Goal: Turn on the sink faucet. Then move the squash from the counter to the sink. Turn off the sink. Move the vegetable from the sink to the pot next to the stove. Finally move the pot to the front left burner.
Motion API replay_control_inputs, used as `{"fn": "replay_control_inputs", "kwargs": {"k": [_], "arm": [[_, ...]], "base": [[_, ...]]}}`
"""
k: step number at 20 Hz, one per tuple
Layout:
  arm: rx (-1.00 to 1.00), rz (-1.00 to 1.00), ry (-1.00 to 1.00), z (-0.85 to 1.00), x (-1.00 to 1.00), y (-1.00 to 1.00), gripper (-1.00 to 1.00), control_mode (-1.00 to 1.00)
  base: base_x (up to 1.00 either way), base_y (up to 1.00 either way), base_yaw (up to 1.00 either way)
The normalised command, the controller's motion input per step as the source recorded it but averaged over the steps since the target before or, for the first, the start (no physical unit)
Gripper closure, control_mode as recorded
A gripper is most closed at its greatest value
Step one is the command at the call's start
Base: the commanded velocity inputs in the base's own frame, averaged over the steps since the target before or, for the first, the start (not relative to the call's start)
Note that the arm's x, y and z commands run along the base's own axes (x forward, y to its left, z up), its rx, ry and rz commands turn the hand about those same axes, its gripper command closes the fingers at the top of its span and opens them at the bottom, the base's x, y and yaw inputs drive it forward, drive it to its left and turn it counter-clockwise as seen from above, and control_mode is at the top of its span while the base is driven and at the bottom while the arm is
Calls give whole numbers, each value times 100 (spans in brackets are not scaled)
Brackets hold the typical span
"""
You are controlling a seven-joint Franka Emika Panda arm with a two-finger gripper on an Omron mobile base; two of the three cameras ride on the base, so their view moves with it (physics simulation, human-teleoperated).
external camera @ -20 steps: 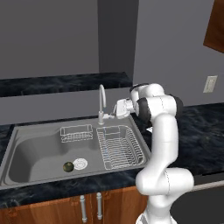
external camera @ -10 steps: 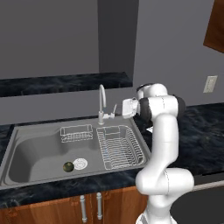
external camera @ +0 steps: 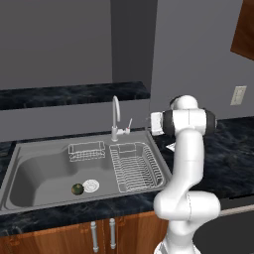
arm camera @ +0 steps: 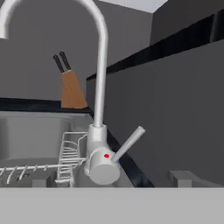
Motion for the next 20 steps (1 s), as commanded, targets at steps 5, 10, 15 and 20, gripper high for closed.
{"fn": "replay_control_inputs", "kwargs": {"k": [5, 10, 15, 20], "arm": [[0, -2, -8, 49, -76, -2, -100, -100], [0, 0, -9, 67, -78, 9, -100, -100], [-1, 0, -7, 66, -75, 18, -100, -100], [-5, 0, -6, 62, -70, 23, -100, -100]], "base": [[0, 0, 0], [0, 0, 0], [0, 0, 0], [0, 0, 0]]}}
